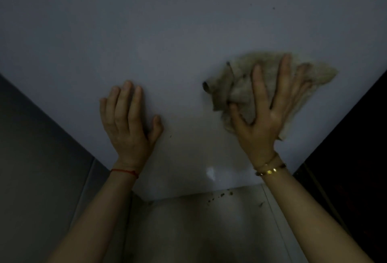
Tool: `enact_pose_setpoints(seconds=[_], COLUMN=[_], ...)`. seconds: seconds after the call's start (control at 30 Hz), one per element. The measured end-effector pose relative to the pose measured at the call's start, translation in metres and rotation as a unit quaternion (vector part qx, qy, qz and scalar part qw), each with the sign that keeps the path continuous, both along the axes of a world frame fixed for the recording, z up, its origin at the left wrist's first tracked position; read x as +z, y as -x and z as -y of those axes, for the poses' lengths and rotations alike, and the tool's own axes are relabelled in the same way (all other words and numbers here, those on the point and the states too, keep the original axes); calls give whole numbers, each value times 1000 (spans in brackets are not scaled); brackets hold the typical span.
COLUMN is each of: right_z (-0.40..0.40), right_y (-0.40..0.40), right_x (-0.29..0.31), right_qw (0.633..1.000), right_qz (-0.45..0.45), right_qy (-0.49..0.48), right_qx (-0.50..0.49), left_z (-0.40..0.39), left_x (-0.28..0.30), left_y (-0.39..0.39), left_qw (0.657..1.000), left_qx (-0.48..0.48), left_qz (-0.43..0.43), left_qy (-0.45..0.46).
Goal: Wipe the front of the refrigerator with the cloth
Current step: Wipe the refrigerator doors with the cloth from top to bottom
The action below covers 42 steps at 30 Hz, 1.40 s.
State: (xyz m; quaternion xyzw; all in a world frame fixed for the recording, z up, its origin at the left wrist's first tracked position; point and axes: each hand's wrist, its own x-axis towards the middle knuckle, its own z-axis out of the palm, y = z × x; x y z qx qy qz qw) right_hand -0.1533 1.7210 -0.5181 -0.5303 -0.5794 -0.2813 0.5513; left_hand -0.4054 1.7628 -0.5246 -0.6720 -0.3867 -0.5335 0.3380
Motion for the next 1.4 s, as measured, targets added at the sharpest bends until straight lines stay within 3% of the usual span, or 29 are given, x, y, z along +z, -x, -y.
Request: enact_pose_setpoints(seconds=[0.07,0.2,0.23,0.37,0.43,0.57,0.77,0.93,1.0,1.2,1.3,1.4], right_z=[-2,17,22,22,10,-7,18,4,-6,11,15,3], right_y=[21,31,21,-6,-4,27,5,7,27,33,6,-2], right_x=[9,-40,-50,-31,3,41,11,62,81,35,35,70], right_qw=[1000,979,976,996,999,999,975,1000,1000,984,996,998], right_qz=[18,188,194,-11,-36,39,206,19,-6,169,55,-67], right_qy=[0,75,94,89,35,-8,81,13,-17,63,65,-1], right_qx=[-17,0,-3,1,-10,-22,-10,-8,-18,3,3,-14], left_z=[0,2,1,1,1,0,1,2,2,4,7,6], left_x=[0,0,0,1,2,2,4,5,6,11,14,25], left_y=[0,-1,-1,-1,-2,-2,-3,-3,-2,-2,-4,-5], left_qw=[1000,1000,1000,1000,1000,1000,1000,1000,1000,999,999,999], left_qx=[-4,-8,-8,-3,-4,-2,-1,4,11,-4,-12,-21], left_qz=[10,17,15,15,12,7,7,4,1,11,3,14], left_qy=[4,10,10,8,6,8,15,18,21,32,42,44])
